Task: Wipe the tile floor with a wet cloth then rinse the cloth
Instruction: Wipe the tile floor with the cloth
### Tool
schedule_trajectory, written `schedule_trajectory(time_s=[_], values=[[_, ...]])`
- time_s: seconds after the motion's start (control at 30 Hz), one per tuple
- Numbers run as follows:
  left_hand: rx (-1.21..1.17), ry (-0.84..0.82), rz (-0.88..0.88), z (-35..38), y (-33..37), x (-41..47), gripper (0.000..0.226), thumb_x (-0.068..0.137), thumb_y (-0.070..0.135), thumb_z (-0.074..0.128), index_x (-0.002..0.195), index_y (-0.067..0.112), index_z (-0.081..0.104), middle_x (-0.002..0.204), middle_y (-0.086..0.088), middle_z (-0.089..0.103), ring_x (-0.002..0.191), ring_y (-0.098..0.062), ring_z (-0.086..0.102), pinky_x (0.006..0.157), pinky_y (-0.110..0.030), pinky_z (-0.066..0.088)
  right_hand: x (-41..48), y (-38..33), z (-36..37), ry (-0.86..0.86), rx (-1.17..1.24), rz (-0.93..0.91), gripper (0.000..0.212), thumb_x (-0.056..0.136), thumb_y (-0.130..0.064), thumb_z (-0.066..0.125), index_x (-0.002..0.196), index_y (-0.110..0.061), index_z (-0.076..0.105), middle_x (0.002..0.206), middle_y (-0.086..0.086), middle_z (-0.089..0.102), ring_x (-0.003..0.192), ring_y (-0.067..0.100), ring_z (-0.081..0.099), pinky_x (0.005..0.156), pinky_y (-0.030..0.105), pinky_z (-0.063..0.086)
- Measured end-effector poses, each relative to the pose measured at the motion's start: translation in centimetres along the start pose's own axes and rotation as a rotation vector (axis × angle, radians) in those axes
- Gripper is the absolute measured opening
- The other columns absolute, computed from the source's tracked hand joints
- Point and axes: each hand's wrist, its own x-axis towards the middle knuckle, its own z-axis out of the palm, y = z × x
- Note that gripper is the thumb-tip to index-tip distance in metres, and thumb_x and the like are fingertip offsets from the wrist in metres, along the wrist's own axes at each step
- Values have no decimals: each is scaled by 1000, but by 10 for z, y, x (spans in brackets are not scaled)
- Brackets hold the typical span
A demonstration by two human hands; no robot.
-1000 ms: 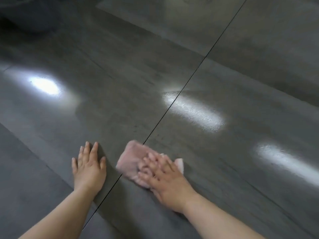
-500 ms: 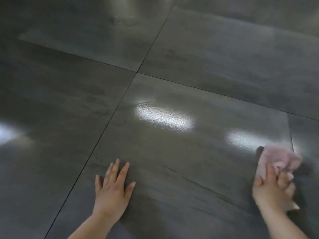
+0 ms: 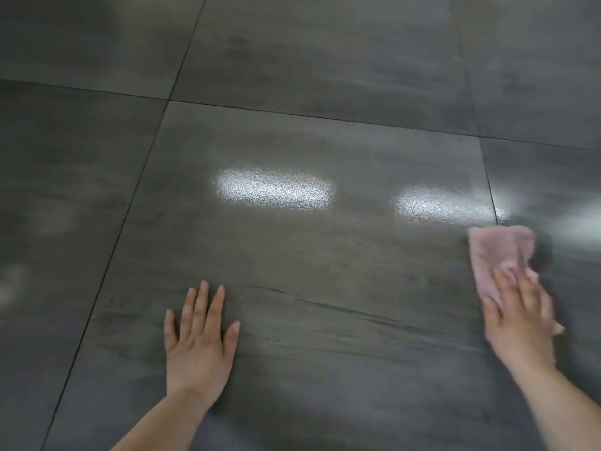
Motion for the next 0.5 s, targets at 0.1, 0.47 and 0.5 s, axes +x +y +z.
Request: schedule_trajectory(time_s=[0.1, 0.47, 0.5], values=[[42, 24, 3, 3, -1, 1, 61, 94, 46, 3, 126, 11, 41, 125, -16, 59, 121, -22, 30, 111, -21, -11, -5, 0, -19, -36, 149, 564, 77, 69, -42, 21, 142, -19, 29, 153, 14, 18, 135, 42, 19, 105, 64, 22], [110, 133, 20, 10, -3, 1, 51, 91, 40, 24, 125, 8, 45, 127, -18, 57, 122, -21, 29, 110, -21, -11, -123, -172, 44, 101, -57, -891, 48, 75, -36, 38, 121, -29, 42, 134, 3, 35, 119, 33, 36, 101, 49, 34], [103, 138, 14, 10, -4, 1, 51, 89, 39, 26, 124, 8, 46, 127, -18, 57, 122, -21, 29, 110, -20, -12, -114, -160, 43, 113, -57, -936, 47, 75, -34, 39, 121, -29, 42, 134, 2, 36, 119, 32, 36, 103, 46, 26]])
